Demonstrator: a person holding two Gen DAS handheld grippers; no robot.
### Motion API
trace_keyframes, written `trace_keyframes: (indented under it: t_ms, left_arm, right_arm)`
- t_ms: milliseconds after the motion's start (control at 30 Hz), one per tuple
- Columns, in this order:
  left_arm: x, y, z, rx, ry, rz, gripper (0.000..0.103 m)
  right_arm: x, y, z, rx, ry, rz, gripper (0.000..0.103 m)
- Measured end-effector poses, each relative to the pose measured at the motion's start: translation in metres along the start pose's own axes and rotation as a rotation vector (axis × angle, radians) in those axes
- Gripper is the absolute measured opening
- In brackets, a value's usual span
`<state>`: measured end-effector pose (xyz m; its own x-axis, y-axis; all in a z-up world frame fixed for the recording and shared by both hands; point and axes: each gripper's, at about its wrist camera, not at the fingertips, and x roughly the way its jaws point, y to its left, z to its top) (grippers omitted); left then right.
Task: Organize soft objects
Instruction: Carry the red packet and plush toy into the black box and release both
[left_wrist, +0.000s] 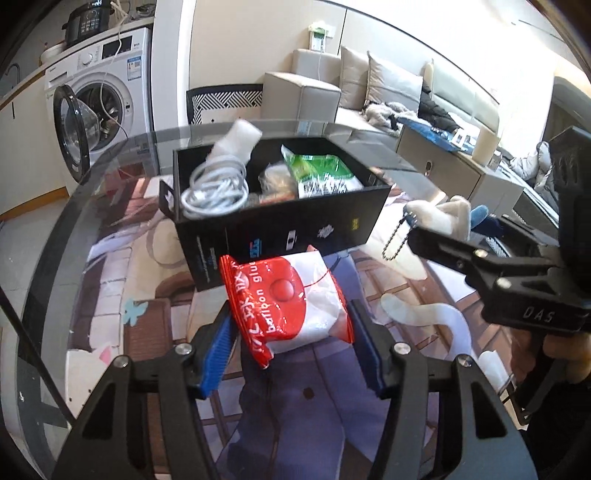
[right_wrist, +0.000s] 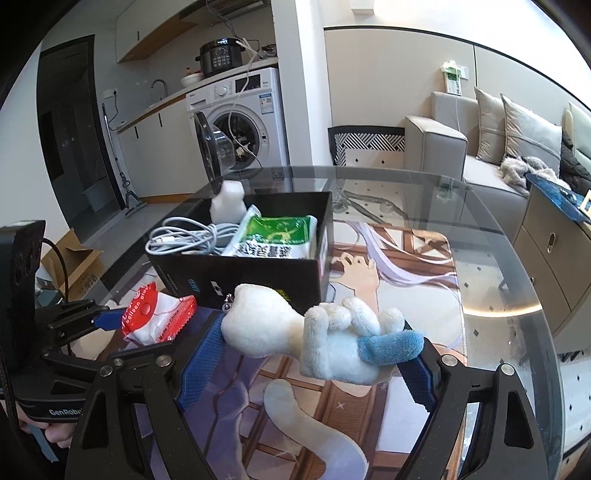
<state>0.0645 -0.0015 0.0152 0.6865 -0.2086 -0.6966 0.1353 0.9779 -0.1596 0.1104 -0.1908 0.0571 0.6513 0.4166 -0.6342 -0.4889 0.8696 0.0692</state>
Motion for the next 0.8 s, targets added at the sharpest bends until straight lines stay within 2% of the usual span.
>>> trace_keyframes:
  t_ms: [333,800]
  left_arm:
    - [-0.026,0.009,0.026,-0.007,-0.08,-0.005,0.059]
    - [-0.012,0.027,0.068,-0.023,-0.096,0.017,0.059]
  right_arm:
    - [-0.013,0.006,0.01,0.002,-0.037,0.025,0.087]
    - [0.008,0.025,0.057,-0.042,-0.021,0.021,0.087]
